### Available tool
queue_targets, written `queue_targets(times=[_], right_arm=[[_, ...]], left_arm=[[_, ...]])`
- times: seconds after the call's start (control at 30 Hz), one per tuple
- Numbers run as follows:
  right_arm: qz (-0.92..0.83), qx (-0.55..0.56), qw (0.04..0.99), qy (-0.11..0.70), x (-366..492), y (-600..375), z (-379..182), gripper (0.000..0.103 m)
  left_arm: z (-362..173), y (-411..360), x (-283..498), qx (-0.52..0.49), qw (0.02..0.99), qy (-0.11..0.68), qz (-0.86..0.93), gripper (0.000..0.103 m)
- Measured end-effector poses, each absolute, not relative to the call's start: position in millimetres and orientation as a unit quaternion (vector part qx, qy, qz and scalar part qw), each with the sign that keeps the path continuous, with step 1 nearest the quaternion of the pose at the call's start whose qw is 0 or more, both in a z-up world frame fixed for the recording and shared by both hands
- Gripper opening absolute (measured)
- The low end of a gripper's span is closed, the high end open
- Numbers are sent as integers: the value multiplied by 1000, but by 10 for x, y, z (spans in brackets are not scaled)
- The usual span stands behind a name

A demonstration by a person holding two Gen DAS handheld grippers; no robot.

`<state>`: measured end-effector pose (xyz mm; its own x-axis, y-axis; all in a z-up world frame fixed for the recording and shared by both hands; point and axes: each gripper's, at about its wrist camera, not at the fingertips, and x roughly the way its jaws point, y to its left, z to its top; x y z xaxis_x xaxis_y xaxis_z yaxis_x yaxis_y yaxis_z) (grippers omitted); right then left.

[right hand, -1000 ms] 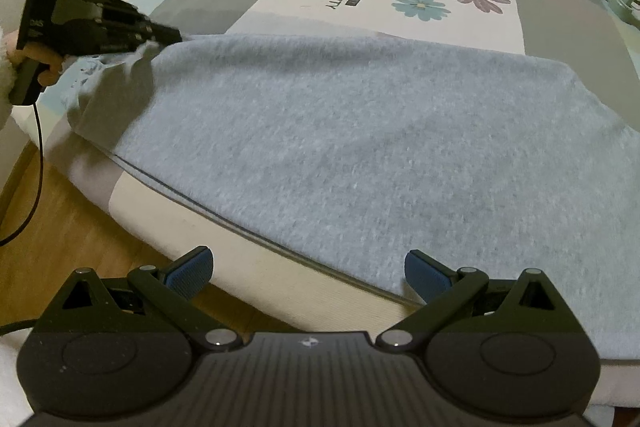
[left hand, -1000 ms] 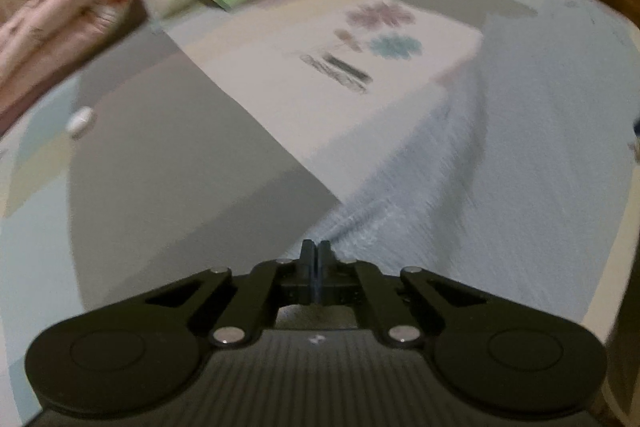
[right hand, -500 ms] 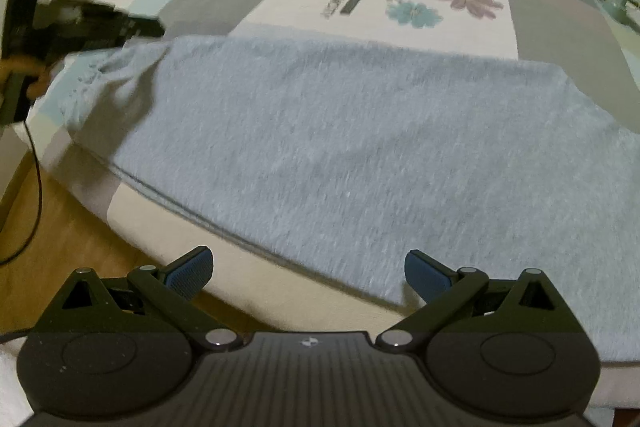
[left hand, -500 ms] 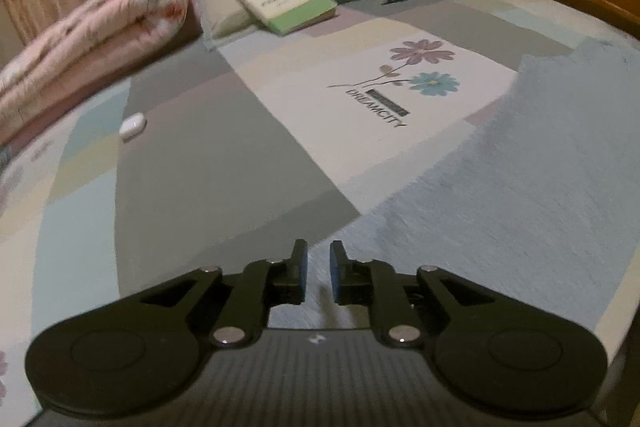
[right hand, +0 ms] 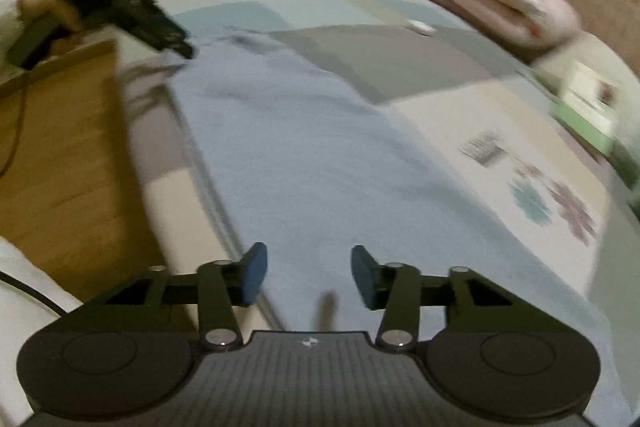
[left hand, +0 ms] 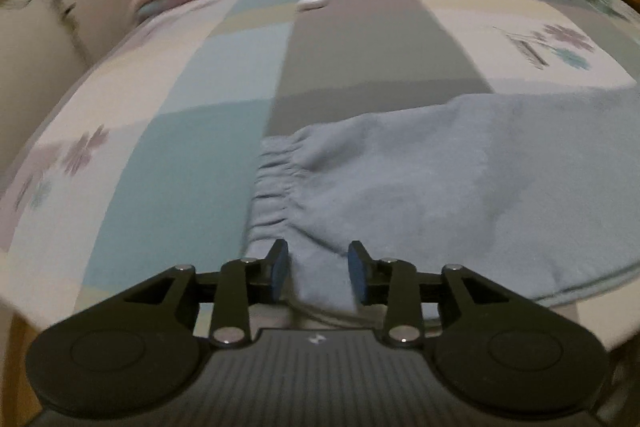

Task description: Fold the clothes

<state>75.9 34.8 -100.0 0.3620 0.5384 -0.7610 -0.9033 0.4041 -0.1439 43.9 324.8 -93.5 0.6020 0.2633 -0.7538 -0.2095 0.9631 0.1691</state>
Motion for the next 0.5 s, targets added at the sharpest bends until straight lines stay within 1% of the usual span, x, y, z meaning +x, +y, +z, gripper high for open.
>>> queue_targets(times=[0.03,0.07,0.1,0.17,0.2,0.27,0.43,0.5], right_arm=[[476,-289,768,317,752,416,-1014,44],[484,-293,762,315,744,488,-1018,39],[491,-296,756,315,741,559,-1030,33],[501,-305,745,317,738,663,-1073,25],[502,-311,741,319,723,702,-1098,24],[500,-319,738,322,712,746,-1145,23],[506,-330,729,323,644,736,-1194,23],[494,-343,732,322,647,754,-1238,22]], left_arm=[[-939,3284,445,20,894,425,140,35],[-940,3312,459,9,895,423,145,36],[-944,3321,488,2,895,421,145,40],[-974,3319,550,-3,894,424,145,42],[-996,3322,579,-3,892,428,147,42],[-1062,3310,617,7,886,438,154,43],[-1101,3332,571,3,885,438,158,48],[-1106,3331,563,3,885,438,159,48]])
